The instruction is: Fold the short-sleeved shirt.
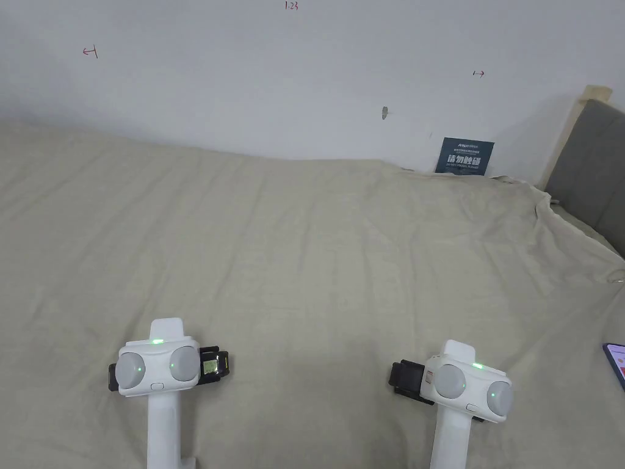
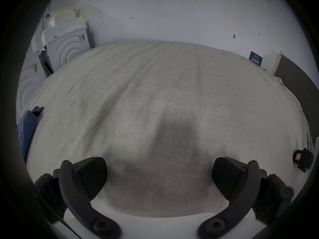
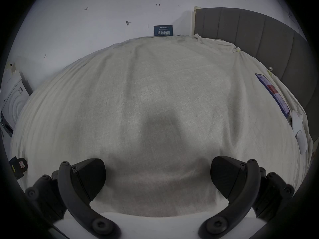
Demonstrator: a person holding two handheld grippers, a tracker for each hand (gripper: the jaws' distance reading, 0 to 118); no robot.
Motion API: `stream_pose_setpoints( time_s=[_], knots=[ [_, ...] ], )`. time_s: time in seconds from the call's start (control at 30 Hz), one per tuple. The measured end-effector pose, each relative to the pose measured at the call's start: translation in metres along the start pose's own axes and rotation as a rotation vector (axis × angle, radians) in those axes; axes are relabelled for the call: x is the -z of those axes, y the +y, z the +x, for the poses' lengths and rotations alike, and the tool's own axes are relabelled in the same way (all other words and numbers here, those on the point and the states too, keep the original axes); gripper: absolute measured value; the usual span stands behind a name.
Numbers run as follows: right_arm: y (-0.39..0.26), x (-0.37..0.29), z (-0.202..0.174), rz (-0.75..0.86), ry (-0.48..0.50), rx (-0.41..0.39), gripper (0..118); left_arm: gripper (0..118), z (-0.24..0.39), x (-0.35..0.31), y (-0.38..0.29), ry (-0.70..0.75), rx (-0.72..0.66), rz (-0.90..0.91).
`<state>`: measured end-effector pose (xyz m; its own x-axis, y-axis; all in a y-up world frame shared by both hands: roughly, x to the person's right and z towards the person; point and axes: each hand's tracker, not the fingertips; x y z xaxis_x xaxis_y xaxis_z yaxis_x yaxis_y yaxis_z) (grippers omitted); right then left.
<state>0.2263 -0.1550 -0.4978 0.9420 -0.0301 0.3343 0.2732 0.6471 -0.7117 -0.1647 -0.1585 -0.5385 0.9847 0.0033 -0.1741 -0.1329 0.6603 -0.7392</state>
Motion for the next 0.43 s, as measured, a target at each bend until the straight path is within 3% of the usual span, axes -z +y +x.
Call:
stream_pose_setpoints(
  time_s=[0.43],
  knots=[
    [0.0004,-0.0039,-0.0001,0.0,0.0,0.0,118,118,0.0004,-0.0001,0.0,0.0,0.0,0.001]
  ],
)
